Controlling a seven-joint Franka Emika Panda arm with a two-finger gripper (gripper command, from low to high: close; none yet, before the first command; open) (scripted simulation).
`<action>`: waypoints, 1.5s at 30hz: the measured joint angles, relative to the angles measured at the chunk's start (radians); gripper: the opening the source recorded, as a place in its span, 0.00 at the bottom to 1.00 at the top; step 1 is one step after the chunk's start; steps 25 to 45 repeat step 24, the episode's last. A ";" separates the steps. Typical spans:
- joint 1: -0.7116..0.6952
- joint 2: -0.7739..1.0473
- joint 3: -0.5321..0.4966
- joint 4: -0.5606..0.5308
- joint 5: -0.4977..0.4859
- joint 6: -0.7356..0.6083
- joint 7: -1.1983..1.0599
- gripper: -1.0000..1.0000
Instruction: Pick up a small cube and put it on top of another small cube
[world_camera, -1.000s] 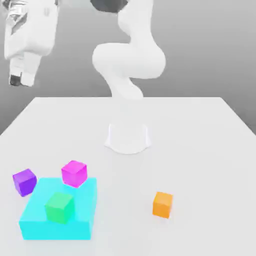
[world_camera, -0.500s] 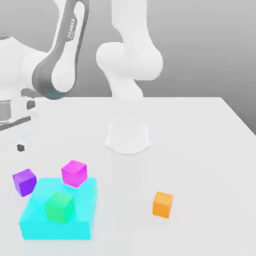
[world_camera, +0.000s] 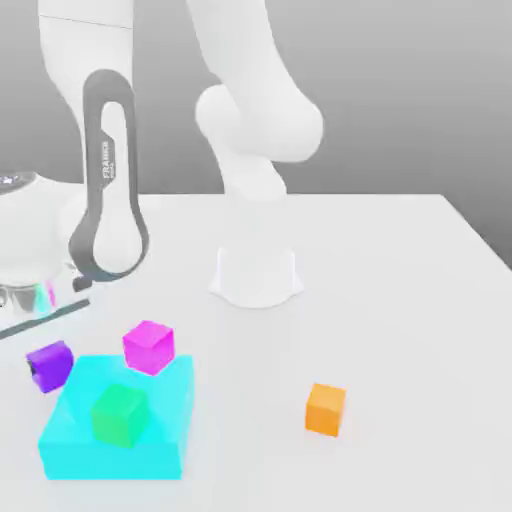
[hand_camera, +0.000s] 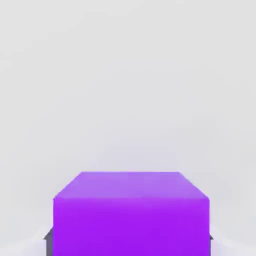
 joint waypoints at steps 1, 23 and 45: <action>0.003 -0.013 -0.004 -0.002 -0.002 -0.011 0.002 0.00; 0.370 -0.274 0.130 0.129 -0.117 -0.401 0.007 1.00; 0.370 -0.274 0.130 0.129 -0.117 -0.401 0.007 1.00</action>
